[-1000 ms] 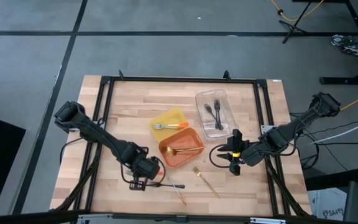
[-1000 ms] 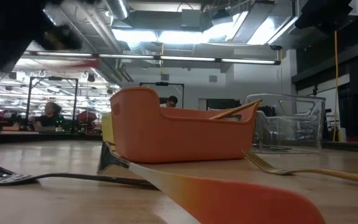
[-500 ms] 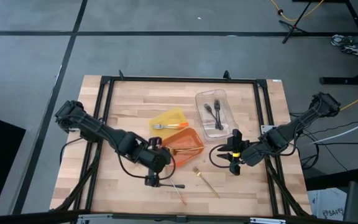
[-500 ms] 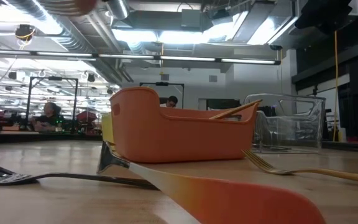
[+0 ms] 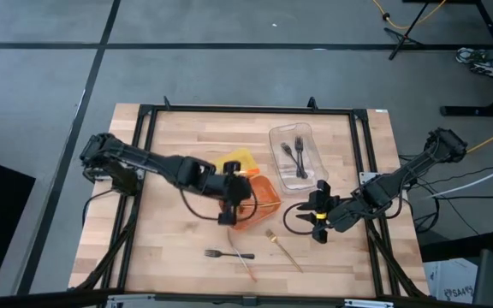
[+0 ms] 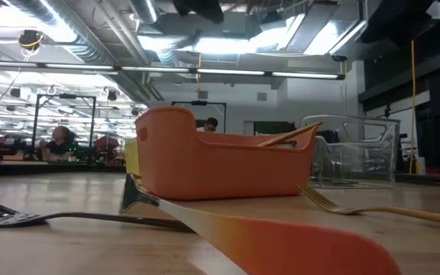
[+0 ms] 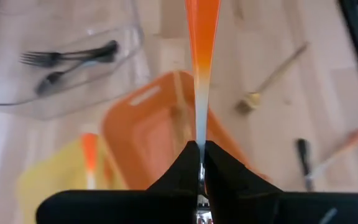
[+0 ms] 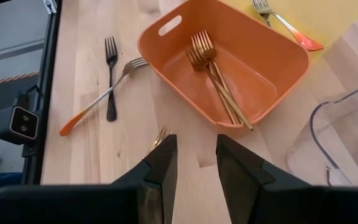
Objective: Sort silverware by color (type)
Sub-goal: Put the orange fork into the yellow bin
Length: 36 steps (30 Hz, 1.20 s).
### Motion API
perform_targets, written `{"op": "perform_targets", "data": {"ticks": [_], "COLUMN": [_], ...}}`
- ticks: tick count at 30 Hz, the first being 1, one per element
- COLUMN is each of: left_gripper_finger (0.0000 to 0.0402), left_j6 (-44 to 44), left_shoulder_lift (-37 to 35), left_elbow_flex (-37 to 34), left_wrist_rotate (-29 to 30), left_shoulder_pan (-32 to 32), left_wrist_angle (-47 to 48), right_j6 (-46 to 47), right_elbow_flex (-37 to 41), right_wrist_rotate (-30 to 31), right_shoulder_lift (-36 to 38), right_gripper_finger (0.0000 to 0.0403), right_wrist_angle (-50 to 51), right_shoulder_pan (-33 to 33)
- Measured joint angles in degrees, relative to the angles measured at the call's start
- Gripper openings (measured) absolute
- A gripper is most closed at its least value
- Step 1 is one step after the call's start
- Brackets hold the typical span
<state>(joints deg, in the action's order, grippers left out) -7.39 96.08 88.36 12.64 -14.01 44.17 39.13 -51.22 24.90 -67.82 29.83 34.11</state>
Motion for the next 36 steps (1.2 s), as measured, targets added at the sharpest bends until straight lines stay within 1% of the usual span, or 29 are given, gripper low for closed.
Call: {"op": "perform_targets", "data": {"ticks": [6,12,20,26,28,33,36], "left_gripper_finger": [0.0005,0.0005,0.0005,0.0005,0.0005,0.0005,0.0005], "left_j6": [5.93,8.62,9.61,9.67,11.01,12.67,12.67], "left_shoulder_lift": [-0.01,0.01,0.01,0.03,0.03,0.01,0.06], "left_elbow_flex": [-0.02,-2.16,-10.48,-17.53,-19.51,-23.58,-25.35], "left_wrist_rotate": [-0.03,-0.07,-0.68,-0.72,-0.72,-1.07,-1.98], "left_shoulder_pan": [5.73,10.79,15.2,18.4,19.44,21.53,22.33], "left_wrist_angle": [-0.42,-0.69,-2.2,-9.16,-11.49,-15.09,-15.26], "right_j6": [0.0,0.0,0.0,0.0,0.0,0.0,0.0], "right_elbow_flex": [0.0,0.0,0.0,0.0,0.0,0.0,0.0], "right_wrist_rotate": [-0.04,-0.04,-0.04,-0.04,-0.04,-0.04,-0.04], "right_shoulder_lift": [-0.06,-0.06,-0.06,-0.06,-0.06,-0.06,-0.06], "right_gripper_finger": [0.0104,0.0104,0.0104,0.0104,0.0104,0.0104,0.0104], "right_wrist_angle": [0.15,0.21,0.23,0.23,0.23,0.23,0.23], "right_shoulder_pan": [-0.01,-0.01,-0.01,-0.01,-0.01,-0.01,-0.01]}}
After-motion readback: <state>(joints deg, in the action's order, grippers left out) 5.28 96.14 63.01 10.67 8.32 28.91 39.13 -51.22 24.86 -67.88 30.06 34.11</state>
